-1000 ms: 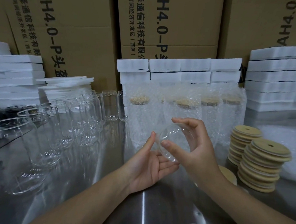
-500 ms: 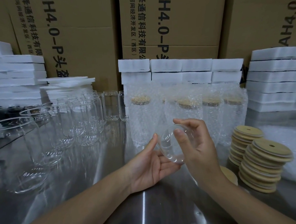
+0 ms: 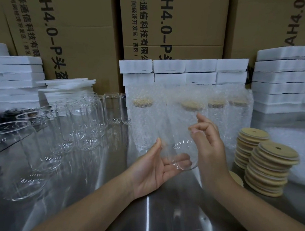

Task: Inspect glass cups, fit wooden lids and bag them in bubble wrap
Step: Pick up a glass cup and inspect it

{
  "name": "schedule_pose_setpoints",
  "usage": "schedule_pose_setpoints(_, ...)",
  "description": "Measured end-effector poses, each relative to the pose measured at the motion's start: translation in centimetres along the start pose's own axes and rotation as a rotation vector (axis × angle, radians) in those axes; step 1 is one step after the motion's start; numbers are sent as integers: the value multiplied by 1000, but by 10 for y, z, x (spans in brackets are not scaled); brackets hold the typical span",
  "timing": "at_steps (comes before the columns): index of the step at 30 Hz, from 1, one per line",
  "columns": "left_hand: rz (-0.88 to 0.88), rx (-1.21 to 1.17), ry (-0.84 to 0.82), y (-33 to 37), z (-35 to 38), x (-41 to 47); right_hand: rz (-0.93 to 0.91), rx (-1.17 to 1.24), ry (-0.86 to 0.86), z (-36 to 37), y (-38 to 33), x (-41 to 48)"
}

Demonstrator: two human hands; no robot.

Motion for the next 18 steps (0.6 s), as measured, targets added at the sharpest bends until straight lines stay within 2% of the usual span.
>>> schedule_pose_setpoints(5,30,8,-89,2,10,-4,140,-39,-118,9,9,-3)
schedule_pose_setpoints(10,96,45,17,1,4,-4,56,-188,-264,22,9,-10)
schedule_pose_setpoints(18,191,188,121,5,-1,-4,122,-99,-296,24,8,-13)
Point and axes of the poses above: each hand's wrist, its own x-axis towards the middle knuckle, its own z-axis out of the palm, y = z × x, the point moved 4 cm from there along x, towards the middle knuckle, and after that the axes turned 2 degrees about -y, right-handed, at the moved point
